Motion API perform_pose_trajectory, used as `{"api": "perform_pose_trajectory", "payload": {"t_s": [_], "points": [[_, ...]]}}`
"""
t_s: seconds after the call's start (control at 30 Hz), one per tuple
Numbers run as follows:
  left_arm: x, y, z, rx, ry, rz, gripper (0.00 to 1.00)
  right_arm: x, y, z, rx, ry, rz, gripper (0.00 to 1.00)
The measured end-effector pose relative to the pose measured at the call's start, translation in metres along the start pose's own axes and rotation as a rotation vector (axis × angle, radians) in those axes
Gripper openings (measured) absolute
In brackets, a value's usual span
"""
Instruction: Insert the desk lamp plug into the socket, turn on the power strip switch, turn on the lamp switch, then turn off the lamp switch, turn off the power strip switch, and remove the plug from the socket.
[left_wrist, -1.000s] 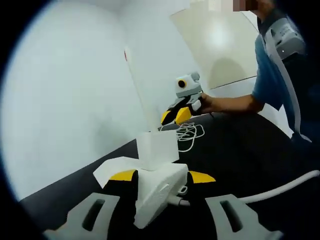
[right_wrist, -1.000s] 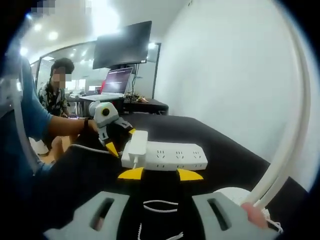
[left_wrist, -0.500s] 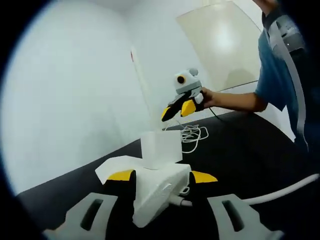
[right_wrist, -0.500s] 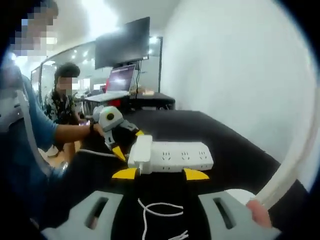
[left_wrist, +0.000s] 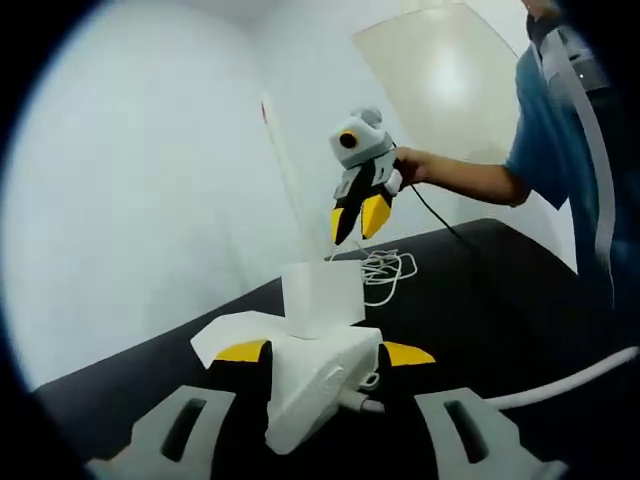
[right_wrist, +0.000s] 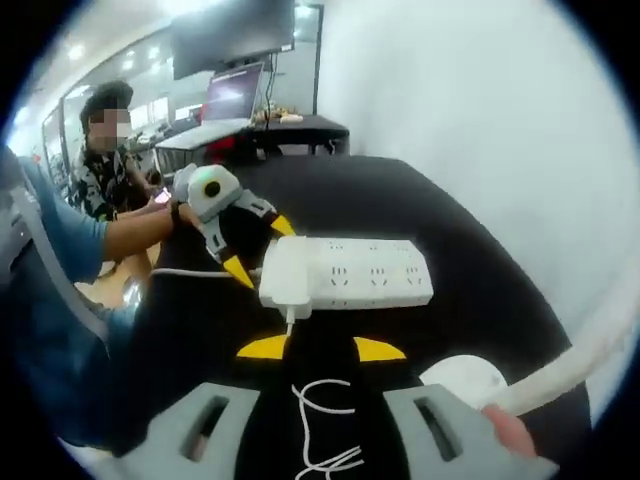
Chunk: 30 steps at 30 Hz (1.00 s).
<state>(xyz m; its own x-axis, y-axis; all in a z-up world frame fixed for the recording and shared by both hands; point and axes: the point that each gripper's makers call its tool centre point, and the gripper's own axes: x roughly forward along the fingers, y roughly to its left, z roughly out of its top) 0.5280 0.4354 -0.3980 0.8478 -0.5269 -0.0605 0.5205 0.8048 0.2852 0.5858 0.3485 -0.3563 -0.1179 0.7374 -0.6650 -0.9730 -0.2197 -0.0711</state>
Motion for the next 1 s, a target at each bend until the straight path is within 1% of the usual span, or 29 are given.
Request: {"api": "perform_pose_trajectory", "payload": {"t_s": [0.07, 0.1, 0.33, 0.53, 0.7, 0.87, 1.0], "points": [[0.000, 0.000, 0.000, 0.001, 0.000, 0.000, 0.40, 0.004, 0.004, 0.000, -0.004, 0.026, 0.002, 0.25], [0.000, -0.001, 0.000, 0.002, -0.001, -0.001, 0.40, 0.007, 0.006, -0.002, -0.007, 0.052, 0.000, 0.25], [0.000, -0.001, 0.001, 0.003, -0.001, -0.001, 0.40, 0.016, 0.012, -0.003, 0.001, 0.128, 0.005, 0.22], [0.001, -0.001, 0.000, 0.003, -0.001, 0.000, 0.40, 0.022, 0.008, -0.003, -0.011, 0.199, -0.018, 0.17], [0.002, 0.002, -0.002, 0.003, -0.001, 0.000, 0.40, 0.029, 0.016, -0.003, -0.008, 0.238, -0.010, 0.15], [0.002, 0.001, -0.001, 0.004, 0.000, 0.000, 0.40, 0.034, 0.014, -0.003, -0.020, 0.278, -0.024, 0.12], [0.002, 0.005, -0.003, 0.004, 0.000, 0.000, 0.40, 0.040, 0.014, -0.005, -0.023, 0.310, -0.028, 0.12]]}}
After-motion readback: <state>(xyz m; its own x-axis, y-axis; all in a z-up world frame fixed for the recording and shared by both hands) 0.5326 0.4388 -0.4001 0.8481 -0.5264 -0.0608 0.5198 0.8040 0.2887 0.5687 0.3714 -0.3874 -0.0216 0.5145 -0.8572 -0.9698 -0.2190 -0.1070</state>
